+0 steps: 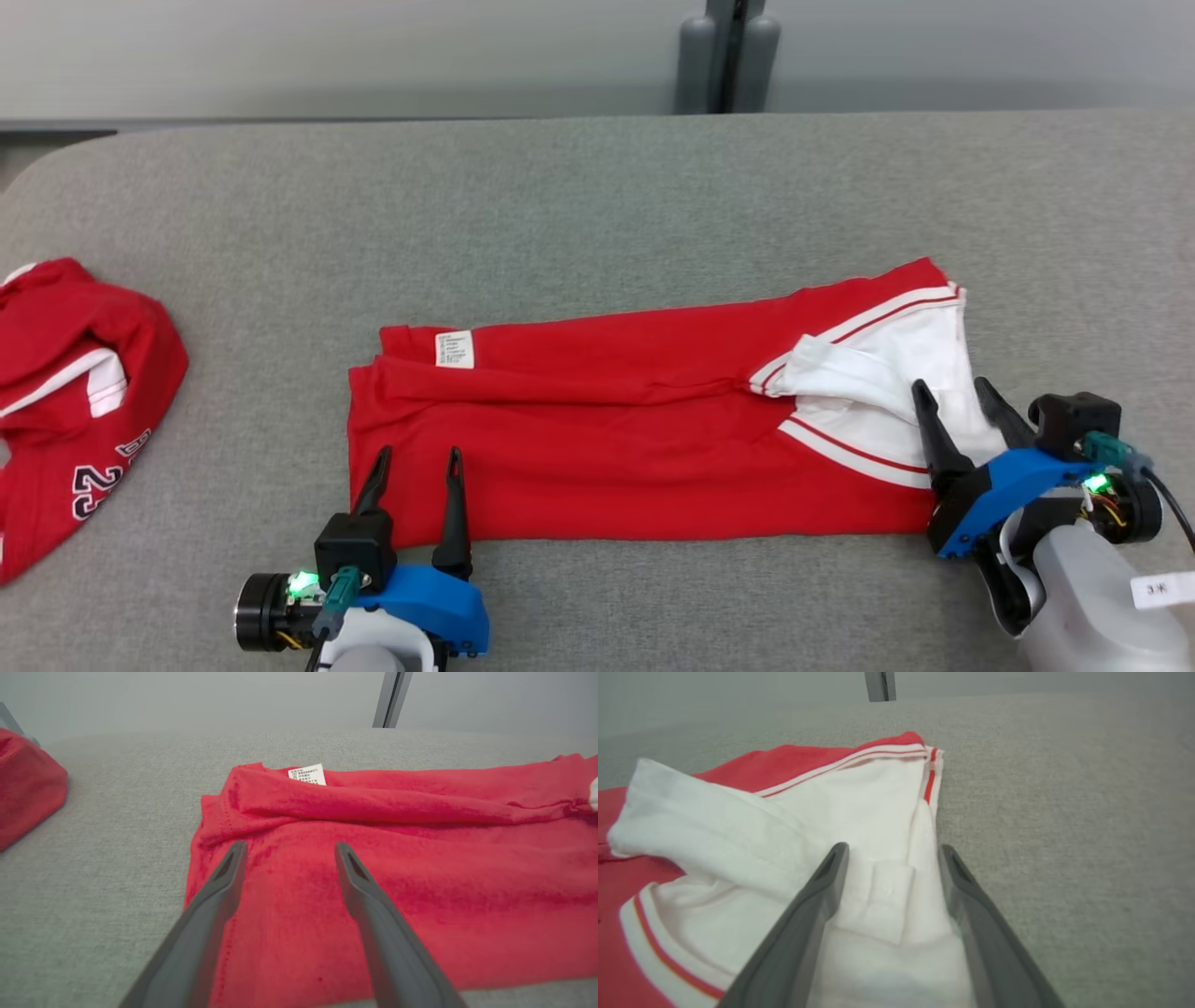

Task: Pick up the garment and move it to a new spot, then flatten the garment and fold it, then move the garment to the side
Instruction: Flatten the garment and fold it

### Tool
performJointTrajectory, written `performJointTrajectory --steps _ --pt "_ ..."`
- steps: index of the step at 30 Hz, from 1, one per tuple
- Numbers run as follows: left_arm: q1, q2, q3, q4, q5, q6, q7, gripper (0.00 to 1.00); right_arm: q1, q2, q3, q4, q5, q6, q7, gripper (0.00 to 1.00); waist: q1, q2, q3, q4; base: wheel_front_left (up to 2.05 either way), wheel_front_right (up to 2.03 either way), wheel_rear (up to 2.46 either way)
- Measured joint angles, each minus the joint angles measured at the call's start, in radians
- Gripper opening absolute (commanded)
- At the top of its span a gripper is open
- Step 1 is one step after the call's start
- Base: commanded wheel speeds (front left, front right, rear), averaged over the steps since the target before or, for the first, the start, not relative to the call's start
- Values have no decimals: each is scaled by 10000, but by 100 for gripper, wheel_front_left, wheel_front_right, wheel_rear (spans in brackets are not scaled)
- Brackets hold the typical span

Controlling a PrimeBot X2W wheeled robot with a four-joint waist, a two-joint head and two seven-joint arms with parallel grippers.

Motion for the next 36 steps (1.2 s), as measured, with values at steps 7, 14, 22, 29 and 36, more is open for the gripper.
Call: performJointTrajectory --steps 7,14,22,29,36 --pt "-251 4 -132 2 -54 96 0 100 -1005 -42 140 1666 449 0 59 100 0 0 510 453 0 0 0" --pt "-317 2 -77 12 -96 128 0 100 -1179 -42 543 2038 1383 -13 2 0 -1 0 486 432 0 0 0" --pt "-244 2 -121 104 -272 65 0 100 -413 -1089 -579 1078 1244 6 -21 0 0 0 40 12 0 0 0" --pt "-132 -6 -242 157 -359 21 -2 100 166 -694 -1120 -991 470 0 -25 0 0 0 -231 -183 0 0 0" --pt "-37 -4 -382 270 -468 -63 0 100 344 104 506 -2527 696 0 -27 0 0 0 -346 136 0 0 0"
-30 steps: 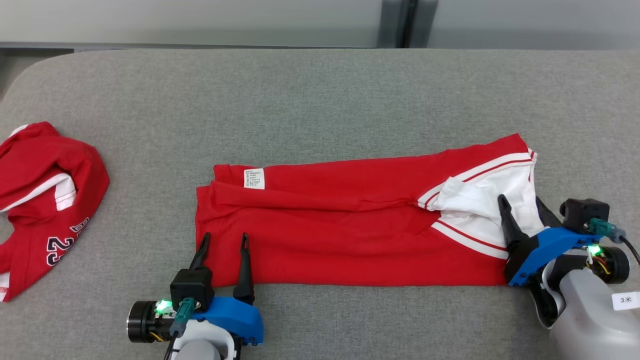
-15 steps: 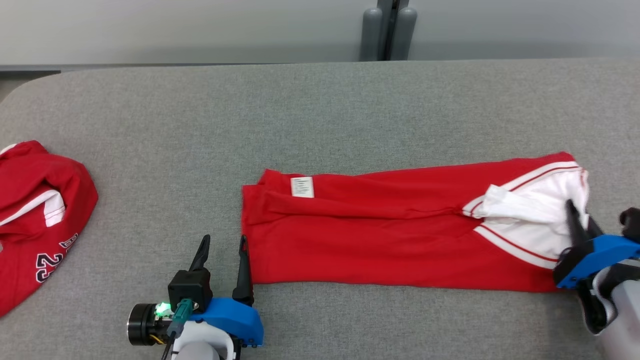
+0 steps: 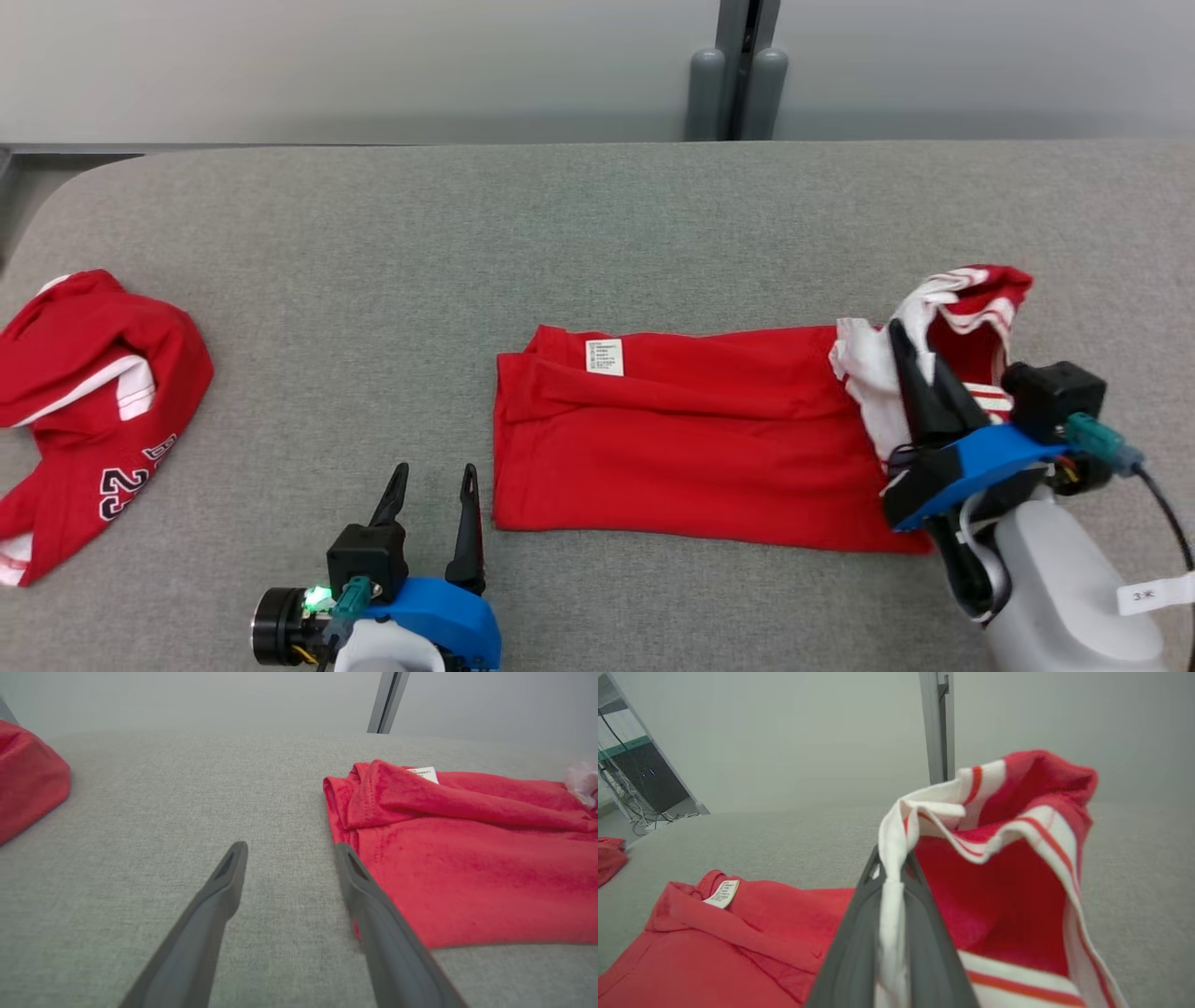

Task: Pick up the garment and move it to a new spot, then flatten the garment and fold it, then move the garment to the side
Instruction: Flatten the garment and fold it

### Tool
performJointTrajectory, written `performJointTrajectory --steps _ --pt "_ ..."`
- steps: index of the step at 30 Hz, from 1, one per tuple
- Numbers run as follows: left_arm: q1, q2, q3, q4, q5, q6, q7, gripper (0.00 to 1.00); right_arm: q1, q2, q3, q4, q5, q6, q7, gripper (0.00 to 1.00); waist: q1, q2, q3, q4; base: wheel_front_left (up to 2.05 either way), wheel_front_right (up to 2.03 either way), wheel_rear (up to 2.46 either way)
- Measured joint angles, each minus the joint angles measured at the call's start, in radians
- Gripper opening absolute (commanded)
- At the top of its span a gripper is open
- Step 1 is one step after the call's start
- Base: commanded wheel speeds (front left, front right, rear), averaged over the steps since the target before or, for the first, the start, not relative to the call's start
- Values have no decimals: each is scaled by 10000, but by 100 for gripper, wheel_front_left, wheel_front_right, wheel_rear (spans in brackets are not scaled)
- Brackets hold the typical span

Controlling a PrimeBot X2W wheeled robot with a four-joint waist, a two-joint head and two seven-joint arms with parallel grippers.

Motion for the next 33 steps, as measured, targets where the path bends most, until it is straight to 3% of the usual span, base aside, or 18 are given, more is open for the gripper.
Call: performJointTrajectory --steps 1,9,17,18,19,20,27,33 --pt "36 0 -58 46 -75 -19 0 100 -3 115 652 -176 201 0 0 0 0 0 -40 176 0 0 0" --pt "133 4 -564 79 -382 -17 0 100 -631 374 2903 73 978 0 2 0 -1 0 -99 1254 0 0 0" --pt "196 4 -840 63 -617 102 -2 100 -1433 562 4203 1034 1166 0 2 0 -1 0 114 2127 0 0 0" --pt "203 6 -857 58 -644 109 -2 100 -1491 616 4410 1078 1250 0 2 6 -1 0 150 2193 0 0 0" --pt "212 4 -857 54 -686 144 0 100 -1543 686 4558 1112 1337 0 2 44 -1 0 181 2245 0 0 0" --pt "224 6 -857 54 -688 151 0 100 -1592 732 4713 1116 1390 0 2 98 -1 0 202 2276 0 0 0" --pt "237 4 -629 19 -685 238 0 100 -1760 800 4817 700 1657 0 0 100 -2 0 139 1950 0 0 0" --pt "156 4 -316 -98 -493 226 -2 100 -1380 529 3716 8 1149 0 0 100 -1 0 7 1329 0 0 0"
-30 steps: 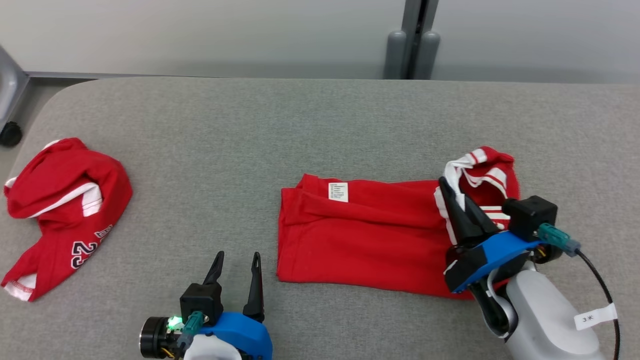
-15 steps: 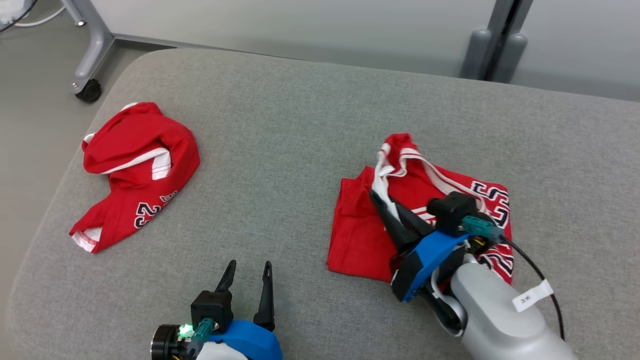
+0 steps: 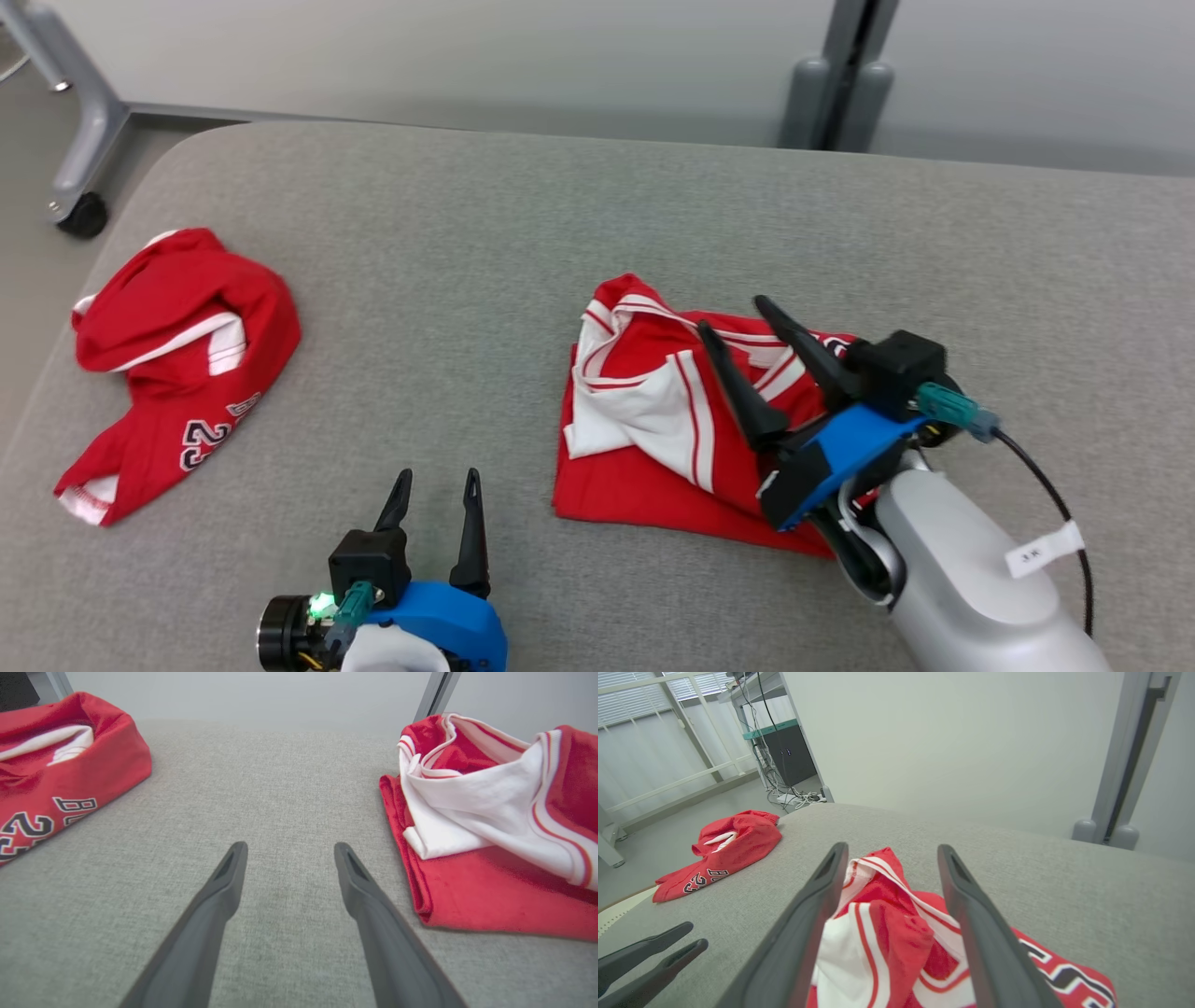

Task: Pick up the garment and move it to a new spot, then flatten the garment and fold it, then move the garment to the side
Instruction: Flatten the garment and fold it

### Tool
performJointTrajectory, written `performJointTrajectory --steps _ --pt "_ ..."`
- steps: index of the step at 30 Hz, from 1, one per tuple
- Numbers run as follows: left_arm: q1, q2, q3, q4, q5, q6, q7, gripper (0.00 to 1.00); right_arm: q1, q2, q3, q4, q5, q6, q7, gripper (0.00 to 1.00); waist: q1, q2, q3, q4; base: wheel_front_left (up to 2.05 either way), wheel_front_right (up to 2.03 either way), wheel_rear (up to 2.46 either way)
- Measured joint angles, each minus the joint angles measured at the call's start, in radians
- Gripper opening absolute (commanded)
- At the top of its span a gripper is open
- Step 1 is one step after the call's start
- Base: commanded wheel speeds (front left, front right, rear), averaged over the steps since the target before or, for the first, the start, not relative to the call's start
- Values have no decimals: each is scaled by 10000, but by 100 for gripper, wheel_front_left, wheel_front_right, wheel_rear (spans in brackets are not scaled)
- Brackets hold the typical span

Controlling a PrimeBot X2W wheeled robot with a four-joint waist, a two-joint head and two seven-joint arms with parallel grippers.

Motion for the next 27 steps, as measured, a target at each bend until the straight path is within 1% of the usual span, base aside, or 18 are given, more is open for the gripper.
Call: performJointTrajectory --steps 6,14,22,27 --pt "-45 -2 328 -119 272 -25 2 100 896 -148 -1699 -376 -861 0 -6 100 0 0 -189 -657 0 0 0" --pt "-35 -2 826 -232 694 -79 2 100 1978 100 -3405 -587 -1831 0 -4 100 0 0 -421 -1466 0 0 0" --pt "207 -4 1208 -332 1035 -142 2 100 2781 357 -4408 -385 -2301 0 -6 100 0 0 -666 -1951 0 0 0" --pt "492 0 1313 -510 1195 -142 2 100 3253 512 -4892 -282 -2472 0 -6 100 0 0 -836 -2080 0 0 0"
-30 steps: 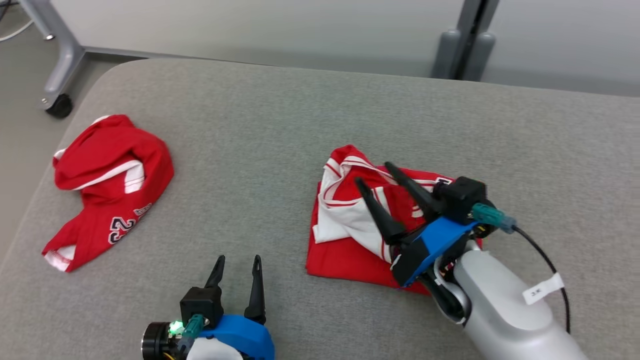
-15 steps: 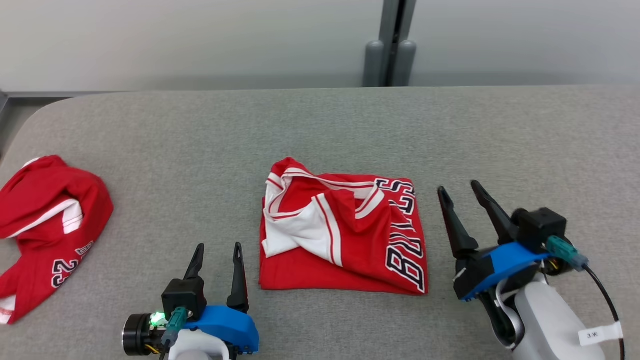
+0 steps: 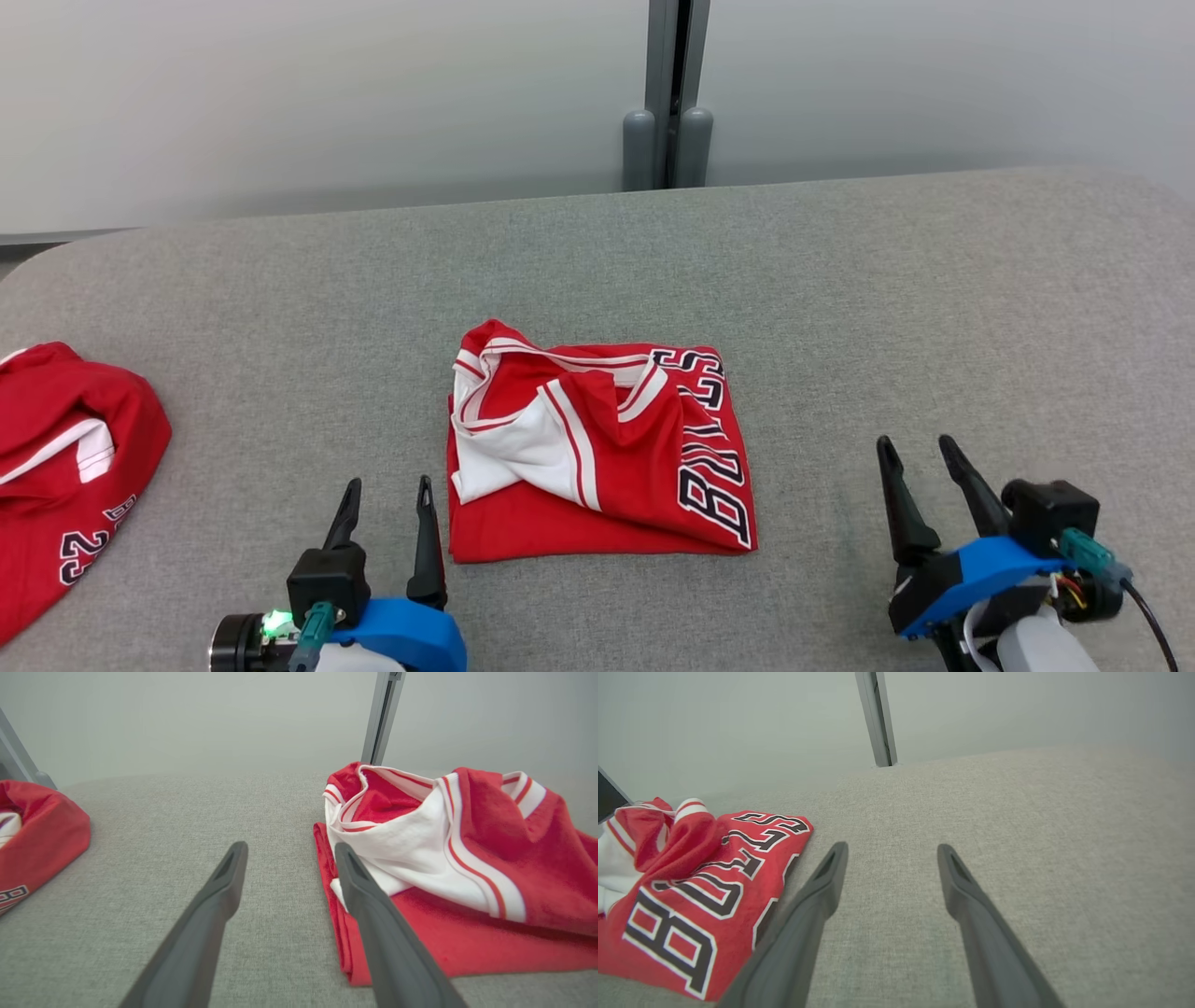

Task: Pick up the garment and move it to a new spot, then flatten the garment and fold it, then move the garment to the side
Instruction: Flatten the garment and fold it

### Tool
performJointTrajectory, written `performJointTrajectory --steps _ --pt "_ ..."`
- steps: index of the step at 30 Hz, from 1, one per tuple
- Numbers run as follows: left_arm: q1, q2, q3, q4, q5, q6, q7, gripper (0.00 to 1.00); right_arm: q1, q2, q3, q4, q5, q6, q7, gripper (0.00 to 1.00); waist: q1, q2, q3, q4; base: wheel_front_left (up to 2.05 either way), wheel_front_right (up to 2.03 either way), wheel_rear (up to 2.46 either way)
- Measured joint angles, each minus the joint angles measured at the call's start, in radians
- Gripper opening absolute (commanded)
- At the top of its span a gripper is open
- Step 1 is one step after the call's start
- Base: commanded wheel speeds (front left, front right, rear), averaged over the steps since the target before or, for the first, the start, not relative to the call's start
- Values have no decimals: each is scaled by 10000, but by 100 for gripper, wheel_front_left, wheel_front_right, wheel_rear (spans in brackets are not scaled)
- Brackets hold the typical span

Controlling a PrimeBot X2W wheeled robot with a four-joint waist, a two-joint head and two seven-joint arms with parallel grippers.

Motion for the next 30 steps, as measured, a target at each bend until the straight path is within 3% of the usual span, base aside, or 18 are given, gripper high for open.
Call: performJointTrajectory --steps 5,14,22,30 --pt "274 -2 12 -274 59 21 0 100 306 155 -391 33 -104 0 2 100 0 0 -54 -99 0 0 0" --pt "225 -2 -82 -309 35 13 0 100 210 255 -140 -102 -169 0 2 100 0 0 140 -55 0 0 0" --pt "19 0 -548 -207 -359 19 0 100 -886 280 2000 -10 236 0 0 100 0 0 365 510 0 0 0" --pt "-49 -2 -782 -123 -602 125 0 100 -2166 82 3885 991 1032 0 2 100 0 0 659 1398 0 0 0"
